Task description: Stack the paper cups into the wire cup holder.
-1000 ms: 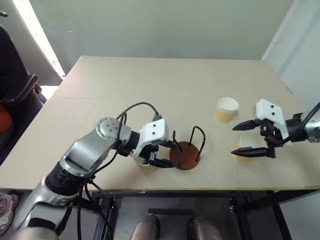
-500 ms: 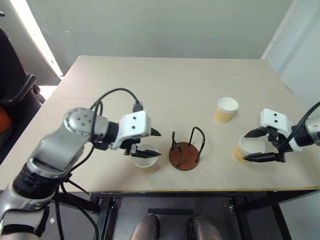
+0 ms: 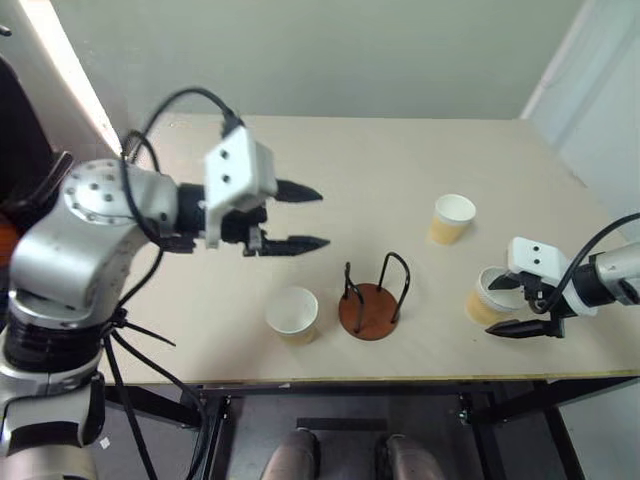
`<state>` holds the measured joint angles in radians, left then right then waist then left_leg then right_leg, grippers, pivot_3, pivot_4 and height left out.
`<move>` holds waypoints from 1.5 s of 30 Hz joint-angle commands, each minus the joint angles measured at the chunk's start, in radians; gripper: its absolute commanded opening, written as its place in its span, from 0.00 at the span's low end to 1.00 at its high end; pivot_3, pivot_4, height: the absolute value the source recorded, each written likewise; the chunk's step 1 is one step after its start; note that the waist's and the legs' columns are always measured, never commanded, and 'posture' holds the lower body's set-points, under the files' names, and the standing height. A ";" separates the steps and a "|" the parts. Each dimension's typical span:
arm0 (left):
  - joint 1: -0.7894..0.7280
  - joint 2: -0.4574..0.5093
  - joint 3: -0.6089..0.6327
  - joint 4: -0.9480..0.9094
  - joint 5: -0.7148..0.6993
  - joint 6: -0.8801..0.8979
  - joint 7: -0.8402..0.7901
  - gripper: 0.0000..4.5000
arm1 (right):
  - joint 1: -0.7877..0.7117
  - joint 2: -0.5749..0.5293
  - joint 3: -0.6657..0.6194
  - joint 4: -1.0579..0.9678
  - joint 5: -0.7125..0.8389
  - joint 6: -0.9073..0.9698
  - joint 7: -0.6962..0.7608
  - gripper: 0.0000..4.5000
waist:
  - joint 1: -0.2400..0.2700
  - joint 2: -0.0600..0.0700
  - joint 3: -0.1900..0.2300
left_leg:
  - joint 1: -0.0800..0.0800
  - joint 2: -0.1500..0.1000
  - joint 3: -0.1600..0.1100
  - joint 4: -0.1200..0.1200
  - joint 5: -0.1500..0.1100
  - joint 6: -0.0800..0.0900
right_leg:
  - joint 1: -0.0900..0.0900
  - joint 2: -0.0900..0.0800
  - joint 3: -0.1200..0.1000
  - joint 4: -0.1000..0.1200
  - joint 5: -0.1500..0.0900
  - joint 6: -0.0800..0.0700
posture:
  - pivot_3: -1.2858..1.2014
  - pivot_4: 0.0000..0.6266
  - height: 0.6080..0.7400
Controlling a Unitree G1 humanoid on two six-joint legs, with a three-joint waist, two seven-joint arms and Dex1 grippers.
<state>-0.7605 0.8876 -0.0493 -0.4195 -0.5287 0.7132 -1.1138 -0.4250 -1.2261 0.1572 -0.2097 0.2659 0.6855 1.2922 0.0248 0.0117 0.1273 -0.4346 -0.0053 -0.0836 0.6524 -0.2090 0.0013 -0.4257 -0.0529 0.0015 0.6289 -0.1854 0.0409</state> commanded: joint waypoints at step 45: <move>0.289 0.226 0.253 -0.127 -0.085 0.016 0.037 0.71 | -0.686 0.342 0.254 0.129 0.157 -0.263 0.322 0.00 | -0.016 -0.002 -0.001 | 0.001 0.004 -0.008 -0.006 0.000 -0.009 | -0.010 0.006 -0.001 0.015 -0.014 -0.025 | 0.52 0.24 1.00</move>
<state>-0.4699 1.0918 0.1584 -0.5171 -0.6045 0.7247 -1.0852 -1.1029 -0.8939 0.4096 -0.0771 0.4374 0.4424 1.6098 0.0084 0.0102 0.1264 -0.4335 -0.0014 -0.0913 0.6465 -0.2088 -0.0079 -0.4359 -0.0469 0.0001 0.6446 -0.1996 0.0157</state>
